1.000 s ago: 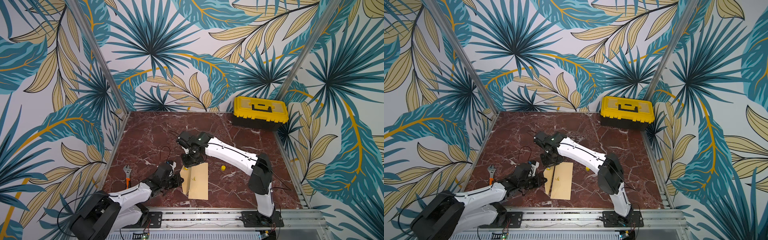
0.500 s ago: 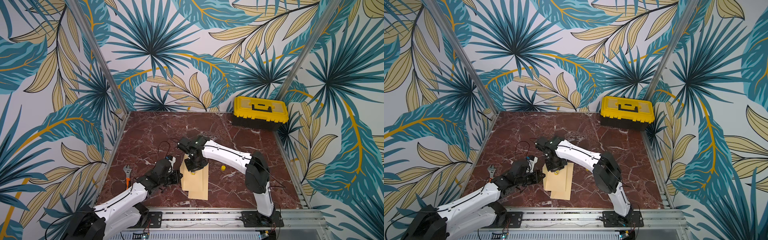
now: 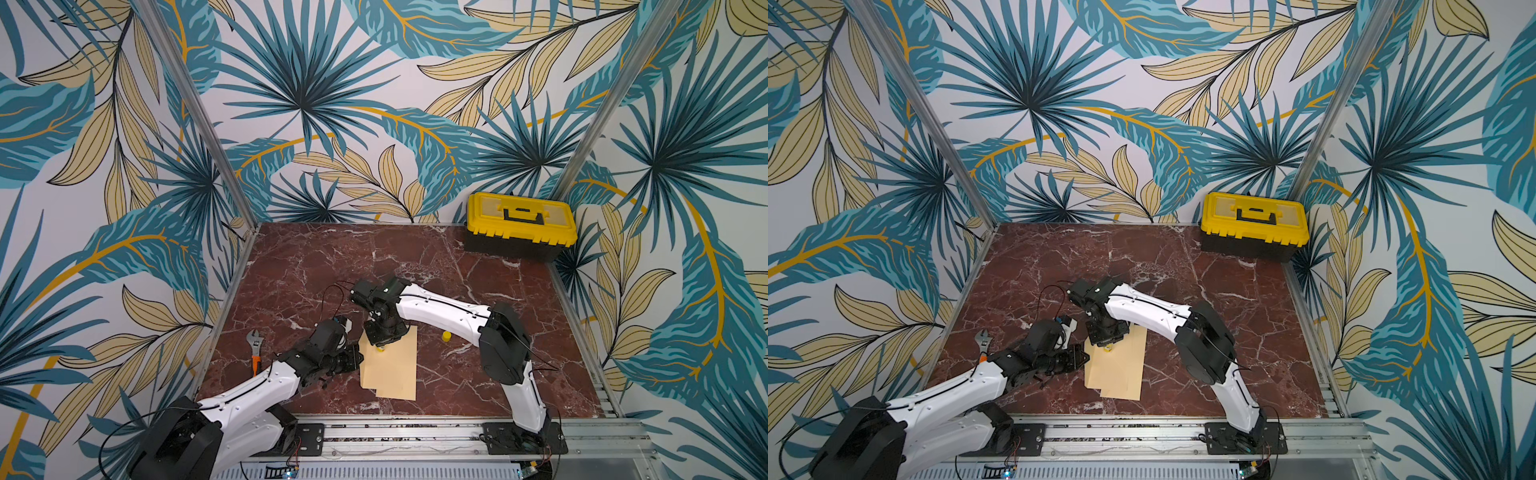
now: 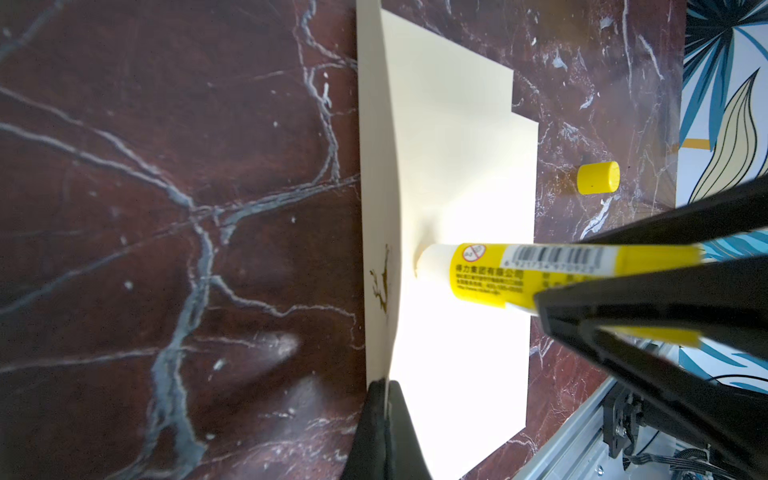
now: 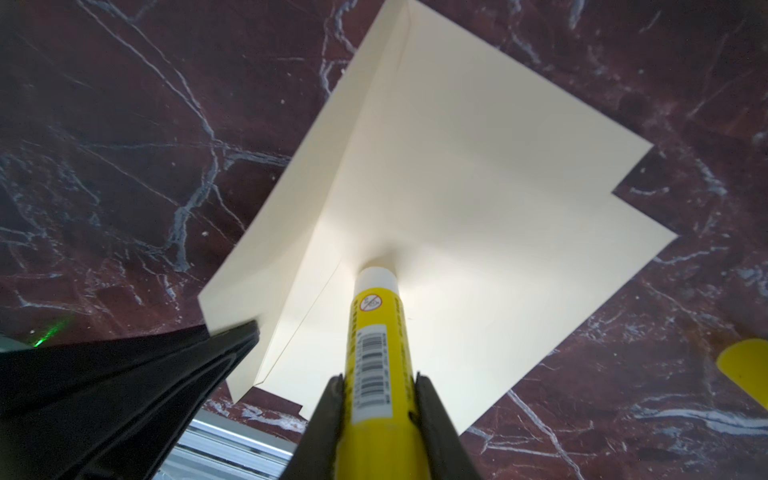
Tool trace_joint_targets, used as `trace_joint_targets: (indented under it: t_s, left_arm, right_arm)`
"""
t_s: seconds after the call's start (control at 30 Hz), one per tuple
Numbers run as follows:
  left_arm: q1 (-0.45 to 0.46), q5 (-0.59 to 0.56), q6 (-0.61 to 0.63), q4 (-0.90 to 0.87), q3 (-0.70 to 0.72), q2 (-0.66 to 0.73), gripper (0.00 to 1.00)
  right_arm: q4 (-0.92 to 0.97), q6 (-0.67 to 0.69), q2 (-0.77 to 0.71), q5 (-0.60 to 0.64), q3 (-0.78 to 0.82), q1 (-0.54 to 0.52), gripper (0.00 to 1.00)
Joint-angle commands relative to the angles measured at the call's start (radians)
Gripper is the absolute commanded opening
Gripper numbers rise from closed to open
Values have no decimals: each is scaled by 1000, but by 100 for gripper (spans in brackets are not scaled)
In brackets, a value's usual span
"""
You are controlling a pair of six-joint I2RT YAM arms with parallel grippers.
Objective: Seal the envelope with a glue stick
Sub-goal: Apply the envelope at the center of the board.
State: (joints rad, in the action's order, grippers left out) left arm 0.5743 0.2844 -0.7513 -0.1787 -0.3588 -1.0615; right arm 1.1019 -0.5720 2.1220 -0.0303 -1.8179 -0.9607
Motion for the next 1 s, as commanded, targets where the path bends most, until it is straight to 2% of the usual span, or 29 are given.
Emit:
trace_joint_targets:
  t_s: [0.0,0.13,0.4,0.53,0.83,0.97]
  left_arm:
    - [-5,3,0,48,24,10,0]
    - [-3,8,-6,70,41,8,0]
    - [-4,12,-8,82,54,3,0]
    - [-5,8,-9,83,59,7,0]
    - [-4,-2,-25,104,74,10,0]
    - [-4,-1,-25,107,75,6,0]
  right_arm:
    - [11,-10,27,12,-14,-10,0]
    - [23,-8,50,20,-32,-14,0]
    - [40,-9,79,155,-84,-15,0]
    - [72,2,94,181,-101,-15,0]
    - [119,75,78,-52,-54,-26,0]
    - [156,93,81,-91,-70,-32,0]
